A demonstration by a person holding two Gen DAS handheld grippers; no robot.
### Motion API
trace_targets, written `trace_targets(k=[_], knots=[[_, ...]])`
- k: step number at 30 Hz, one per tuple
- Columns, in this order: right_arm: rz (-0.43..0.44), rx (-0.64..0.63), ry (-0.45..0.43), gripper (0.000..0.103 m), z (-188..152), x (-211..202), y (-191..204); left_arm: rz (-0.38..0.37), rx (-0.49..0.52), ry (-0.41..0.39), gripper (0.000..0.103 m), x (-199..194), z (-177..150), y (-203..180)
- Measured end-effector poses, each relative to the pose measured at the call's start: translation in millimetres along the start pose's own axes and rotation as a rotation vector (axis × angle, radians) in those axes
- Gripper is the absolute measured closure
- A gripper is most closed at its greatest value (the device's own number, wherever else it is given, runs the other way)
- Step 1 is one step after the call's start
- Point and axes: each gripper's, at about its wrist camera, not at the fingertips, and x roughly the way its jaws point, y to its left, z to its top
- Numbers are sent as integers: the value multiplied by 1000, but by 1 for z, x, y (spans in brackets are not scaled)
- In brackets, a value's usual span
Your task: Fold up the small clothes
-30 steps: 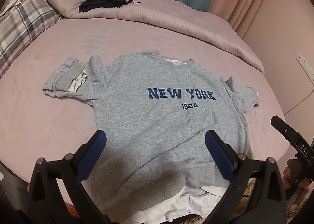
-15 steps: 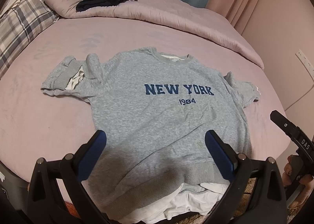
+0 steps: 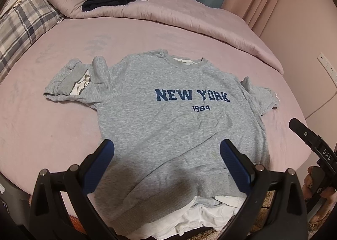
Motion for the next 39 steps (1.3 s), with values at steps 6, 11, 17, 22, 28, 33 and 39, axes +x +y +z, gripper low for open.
trace_targets(k=[6, 11, 17, 22, 28, 33, 39], knots=[[11, 6, -1, 1, -1, 1, -1, 8, 2, 1, 3, 1, 0, -1], [17, 14, -5, 1, 1, 3, -3, 11, 1, 2, 3, 1, 1, -1], [25, 49, -10, 4, 8, 5, -16, 8, 0, 7, 3, 3, 2, -1], [31, 93, -10, 6, 12, 5, -30, 4, -1, 15, 3, 7, 6, -3], [52, 132, -17, 6, 19, 5, -50, -20, -9, 20, 3, 13, 13, -5], [91, 234, -30, 12, 33, 12, -93, -35, -29, 21, 6, 22, 20, -3], [107, 498, 14, 37, 50, 54, -182, -58, -81, 87, 12, 52, 27, 2]])
